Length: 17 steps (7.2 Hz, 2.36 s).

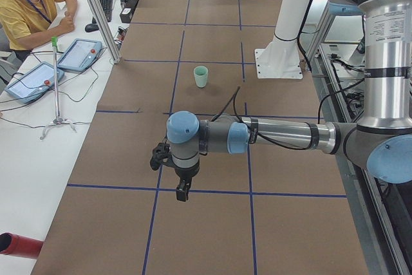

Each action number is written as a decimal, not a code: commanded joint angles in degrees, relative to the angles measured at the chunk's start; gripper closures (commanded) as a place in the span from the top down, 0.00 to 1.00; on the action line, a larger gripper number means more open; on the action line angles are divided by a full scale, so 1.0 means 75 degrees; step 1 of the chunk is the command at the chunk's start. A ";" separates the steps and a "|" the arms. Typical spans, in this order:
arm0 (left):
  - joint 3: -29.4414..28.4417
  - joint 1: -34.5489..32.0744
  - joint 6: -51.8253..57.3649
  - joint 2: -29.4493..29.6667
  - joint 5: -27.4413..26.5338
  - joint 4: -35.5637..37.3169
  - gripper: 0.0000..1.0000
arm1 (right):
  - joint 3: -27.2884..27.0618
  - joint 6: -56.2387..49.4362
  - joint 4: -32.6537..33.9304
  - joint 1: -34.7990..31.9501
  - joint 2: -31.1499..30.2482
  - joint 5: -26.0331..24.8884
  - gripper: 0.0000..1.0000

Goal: Stack cups

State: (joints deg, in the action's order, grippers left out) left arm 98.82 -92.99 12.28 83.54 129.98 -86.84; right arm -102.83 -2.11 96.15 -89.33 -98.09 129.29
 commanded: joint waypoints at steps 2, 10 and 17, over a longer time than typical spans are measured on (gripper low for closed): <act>-0.0145 -0.0422 0.0050 -0.0135 0.0224 -0.0023 1.00 | 0.0000 0.0000 0.0000 -0.0007 0.0000 0.0000 1.00; -0.0039 -0.0410 0.0120 -0.0194 0.0224 -0.0023 1.00 | 0.0000 0.0000 0.0000 0.0005 0.0000 0.0000 1.00; -0.0097 -0.0410 0.0062 -0.0299 0.0224 -0.0023 1.00 | 0.0000 0.0000 0.0000 -0.0007 0.0000 0.0000 1.00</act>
State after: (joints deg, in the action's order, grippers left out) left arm 98.21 -96.09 12.88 81.34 131.62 -86.97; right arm -102.83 -2.11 96.15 -89.33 -98.09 129.29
